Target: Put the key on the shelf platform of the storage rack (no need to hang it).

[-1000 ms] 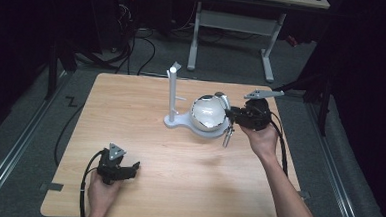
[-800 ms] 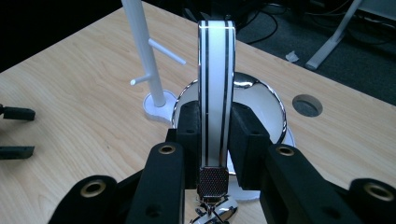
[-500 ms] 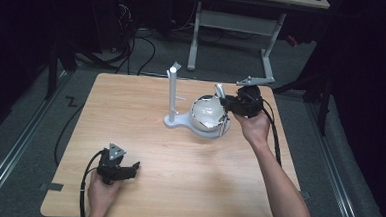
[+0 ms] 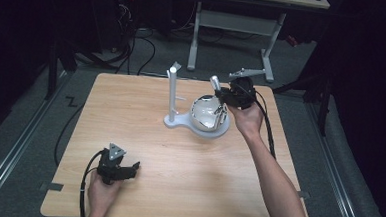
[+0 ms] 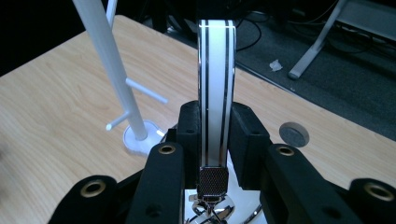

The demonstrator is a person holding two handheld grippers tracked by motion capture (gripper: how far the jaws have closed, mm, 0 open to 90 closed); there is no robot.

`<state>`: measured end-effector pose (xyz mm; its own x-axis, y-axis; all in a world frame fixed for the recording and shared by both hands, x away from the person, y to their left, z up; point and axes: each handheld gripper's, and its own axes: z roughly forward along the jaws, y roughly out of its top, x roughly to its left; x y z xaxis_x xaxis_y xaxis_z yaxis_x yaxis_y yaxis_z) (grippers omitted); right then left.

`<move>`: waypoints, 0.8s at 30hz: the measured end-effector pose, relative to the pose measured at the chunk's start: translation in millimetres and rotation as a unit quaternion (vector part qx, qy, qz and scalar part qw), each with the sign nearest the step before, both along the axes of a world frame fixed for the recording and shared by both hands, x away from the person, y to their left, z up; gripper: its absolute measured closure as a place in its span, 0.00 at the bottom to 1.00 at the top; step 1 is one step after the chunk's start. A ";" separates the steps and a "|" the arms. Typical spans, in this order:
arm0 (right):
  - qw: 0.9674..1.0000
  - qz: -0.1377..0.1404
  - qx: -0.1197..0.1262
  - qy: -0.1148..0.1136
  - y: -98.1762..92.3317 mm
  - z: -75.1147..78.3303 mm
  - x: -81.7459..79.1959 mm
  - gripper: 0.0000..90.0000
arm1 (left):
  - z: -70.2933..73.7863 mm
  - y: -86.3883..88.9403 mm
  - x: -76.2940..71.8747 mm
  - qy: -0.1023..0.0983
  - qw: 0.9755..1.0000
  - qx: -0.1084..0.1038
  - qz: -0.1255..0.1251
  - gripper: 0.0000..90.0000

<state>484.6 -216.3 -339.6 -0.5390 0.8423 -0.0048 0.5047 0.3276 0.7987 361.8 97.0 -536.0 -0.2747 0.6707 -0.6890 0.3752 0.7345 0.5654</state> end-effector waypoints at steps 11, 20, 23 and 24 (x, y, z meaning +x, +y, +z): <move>1.000 -0.008 0.001 -0.006 8.3 -0.3 12.2 0.84 | 0.8 -1.2 0.0 0.005 1.000 -0.008 0.007 0.22; 1.000 -0.013 -0.004 -0.004 12.5 -10.7 19.7 0.84 | 0.7 -1.2 0.0 0.005 1.000 -0.007 0.008 0.22; 1.000 -0.015 -0.004 0.000 12.4 -15.7 20.6 0.84 | 0.3 -0.5 0.0 0.002 1.000 -0.003 0.003 0.22; 1.000 -0.013 -0.005 0.000 11.7 -17.5 21.2 0.84 | 0.4 -0.8 0.0 0.002 1.000 -0.005 0.005 0.22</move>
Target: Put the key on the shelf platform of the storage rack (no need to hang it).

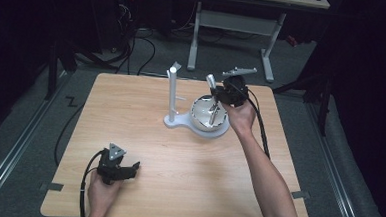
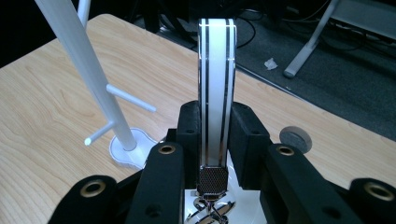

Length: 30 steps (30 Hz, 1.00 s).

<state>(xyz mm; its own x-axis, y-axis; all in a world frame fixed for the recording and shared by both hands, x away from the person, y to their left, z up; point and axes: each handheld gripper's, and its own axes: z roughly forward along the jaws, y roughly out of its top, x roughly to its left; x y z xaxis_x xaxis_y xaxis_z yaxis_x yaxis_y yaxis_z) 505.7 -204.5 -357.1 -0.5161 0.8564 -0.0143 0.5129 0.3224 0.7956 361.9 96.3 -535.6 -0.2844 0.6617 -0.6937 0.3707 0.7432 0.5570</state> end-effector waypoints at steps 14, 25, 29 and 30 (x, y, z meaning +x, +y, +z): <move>1.000 0.004 -0.009 0.019 -11.5 -24.1 -1.5 0.84 | 0.1 -0.1 -0.1 0.000 1.000 -0.001 -0.002 0.22; 0.999 0.019 -0.017 0.033 -12.9 -44.8 -6.2 0.84 | 0.3 -0.4 -0.2 0.002 1.000 -0.003 -0.001 0.22; 0.999 0.028 -0.027 0.037 -11.5 -49.4 -7.0 0.84 | 0.3 -0.3 -0.2 0.002 1.000 -0.003 -0.001 0.22; 0.998 0.030 -0.027 0.037 -11.1 -50.4 -7.1 0.84 | 0.3 -0.4 -0.2 0.002 1.000 -0.003 -0.001 0.22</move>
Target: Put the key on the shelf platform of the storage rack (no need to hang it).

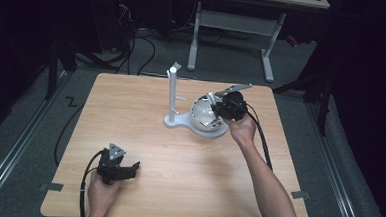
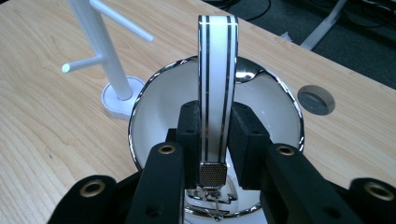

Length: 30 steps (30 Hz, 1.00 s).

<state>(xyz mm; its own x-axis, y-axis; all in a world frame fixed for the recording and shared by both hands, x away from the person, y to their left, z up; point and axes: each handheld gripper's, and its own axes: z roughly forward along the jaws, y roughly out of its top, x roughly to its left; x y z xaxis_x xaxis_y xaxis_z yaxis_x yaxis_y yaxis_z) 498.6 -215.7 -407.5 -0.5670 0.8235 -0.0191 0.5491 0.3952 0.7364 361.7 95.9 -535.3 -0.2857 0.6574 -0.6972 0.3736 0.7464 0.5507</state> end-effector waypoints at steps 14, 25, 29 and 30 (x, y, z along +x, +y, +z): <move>1.000 0.007 -0.001 0.019 3.1 -12.6 1.8 0.83 | -0.2 0.3 0.1 -0.002 1.000 0.003 0.000 0.22; 1.000 0.000 0.006 0.025 -1.8 -19.2 -0.5 0.76 | -0.2 0.2 0.1 -0.001 1.000 0.002 0.000 0.22; 1.000 -0.005 0.009 0.018 -6.7 -18.3 -6.8 0.74 | -0.2 0.1 0.1 -0.001 1.000 0.002 0.000 0.22; 1.000 -0.009 0.013 0.015 -8.6 -18.0 -8.8 0.74 | -0.2 0.2 0.1 -0.001 1.000 0.002 0.000 0.22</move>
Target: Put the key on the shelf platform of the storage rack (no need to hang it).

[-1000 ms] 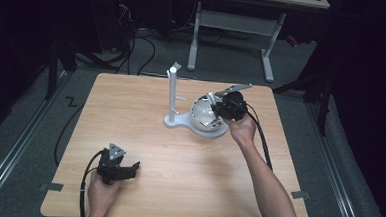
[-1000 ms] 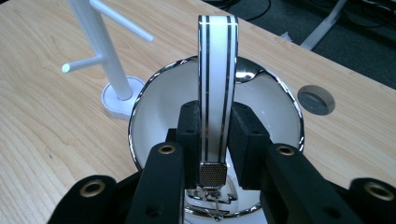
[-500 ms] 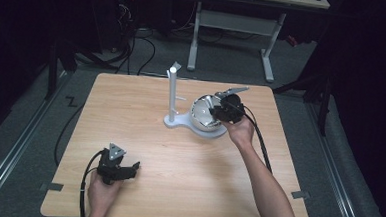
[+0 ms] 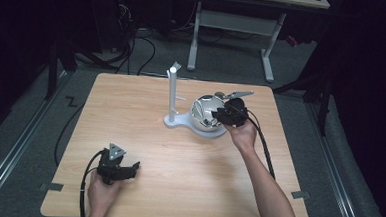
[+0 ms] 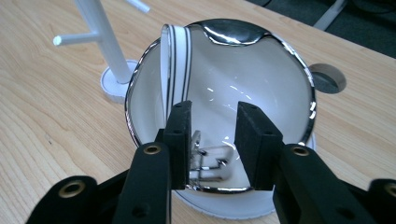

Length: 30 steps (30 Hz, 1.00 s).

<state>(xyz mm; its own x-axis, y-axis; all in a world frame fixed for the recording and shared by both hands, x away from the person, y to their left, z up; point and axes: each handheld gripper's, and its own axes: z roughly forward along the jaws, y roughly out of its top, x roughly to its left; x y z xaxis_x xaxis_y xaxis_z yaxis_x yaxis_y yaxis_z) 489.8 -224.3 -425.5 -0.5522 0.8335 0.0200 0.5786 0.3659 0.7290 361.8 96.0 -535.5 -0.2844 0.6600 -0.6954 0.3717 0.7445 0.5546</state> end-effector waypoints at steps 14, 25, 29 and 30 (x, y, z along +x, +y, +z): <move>0.999 -0.021 0.026 -0.020 -11.0 4.5 -17.3 0.65 | -0.3 0.1 -0.1 -0.002 1.000 0.002 -0.001 0.22; 0.997 -0.045 0.036 -0.041 -32.6 15.0 -32.7 0.62 | -0.3 0.1 -0.1 -0.002 1.000 0.002 -0.001 0.22; 0.997 -0.053 0.038 -0.036 -41.8 15.3 -37.2 0.61 | -0.4 0.1 -0.1 -0.002 1.000 0.003 -0.001 0.22; 0.997 -0.054 0.040 -0.035 -43.8 16.2 -38.3 0.60 | -0.3 0.1 -0.1 -0.002 1.000 0.002 -0.001 0.22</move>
<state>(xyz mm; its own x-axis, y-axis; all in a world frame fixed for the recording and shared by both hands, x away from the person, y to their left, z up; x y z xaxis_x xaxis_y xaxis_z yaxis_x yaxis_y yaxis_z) 451.6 -268.1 -409.3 -0.4622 0.8852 0.0525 0.5578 0.2442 0.7932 361.7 96.1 -535.8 -0.2803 0.6635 -0.6937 0.3709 0.7414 0.5593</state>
